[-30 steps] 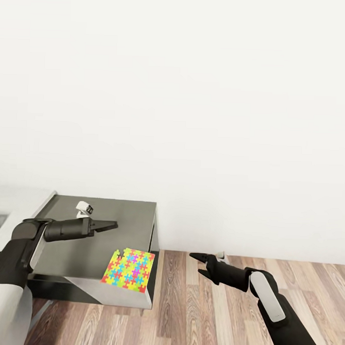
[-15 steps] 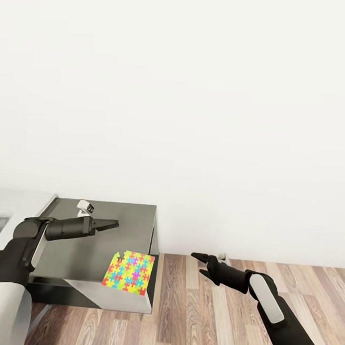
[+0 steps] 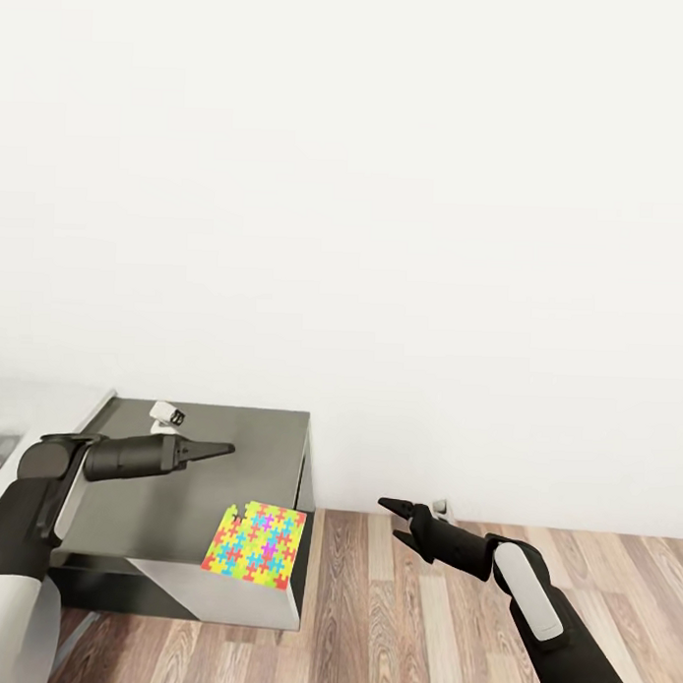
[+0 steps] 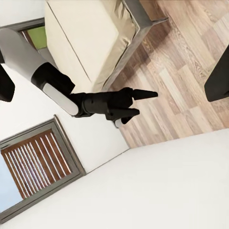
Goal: Put all the toys in the child's room - the three board games (two on the bed and one on the table), the two jigsaw puzzles on the table, and the tennis ball on the table - inside the toy box on the table in the child's room.
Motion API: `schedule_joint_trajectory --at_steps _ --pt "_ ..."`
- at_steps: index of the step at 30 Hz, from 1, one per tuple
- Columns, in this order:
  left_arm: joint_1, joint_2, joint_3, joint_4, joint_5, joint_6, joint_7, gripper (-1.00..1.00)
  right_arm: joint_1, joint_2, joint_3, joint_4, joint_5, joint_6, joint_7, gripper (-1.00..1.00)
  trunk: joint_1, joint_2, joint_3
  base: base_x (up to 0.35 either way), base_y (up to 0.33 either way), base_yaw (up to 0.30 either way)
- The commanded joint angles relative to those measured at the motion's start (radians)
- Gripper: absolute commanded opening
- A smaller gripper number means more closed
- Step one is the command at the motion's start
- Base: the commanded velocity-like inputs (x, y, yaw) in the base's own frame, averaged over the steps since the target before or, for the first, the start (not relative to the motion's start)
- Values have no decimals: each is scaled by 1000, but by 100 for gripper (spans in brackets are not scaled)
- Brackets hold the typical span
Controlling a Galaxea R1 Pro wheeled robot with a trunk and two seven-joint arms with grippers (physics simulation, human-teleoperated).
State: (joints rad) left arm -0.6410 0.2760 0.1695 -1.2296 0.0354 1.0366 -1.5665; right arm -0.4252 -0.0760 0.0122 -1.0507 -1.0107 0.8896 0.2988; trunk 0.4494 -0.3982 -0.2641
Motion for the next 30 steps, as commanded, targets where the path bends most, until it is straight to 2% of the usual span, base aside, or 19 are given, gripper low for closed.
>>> schedule_joint_trajectory --at_steps 1,9,30 --pt "1 0 0 -1 -1 11 -4 100 -1 -1 1 0 5 2 6 100 1 -2 0 0 0 0" --pt "6 -5 -3 -2 -5 11 -4 100 0 -1 0 0 5 2 7 100 1 -2 13 0 0 0" --pt "8 4 2 -1 -3 10 -4 100 0 -1 2 0 5 0 8 100 1 -2 46 0 0 0"
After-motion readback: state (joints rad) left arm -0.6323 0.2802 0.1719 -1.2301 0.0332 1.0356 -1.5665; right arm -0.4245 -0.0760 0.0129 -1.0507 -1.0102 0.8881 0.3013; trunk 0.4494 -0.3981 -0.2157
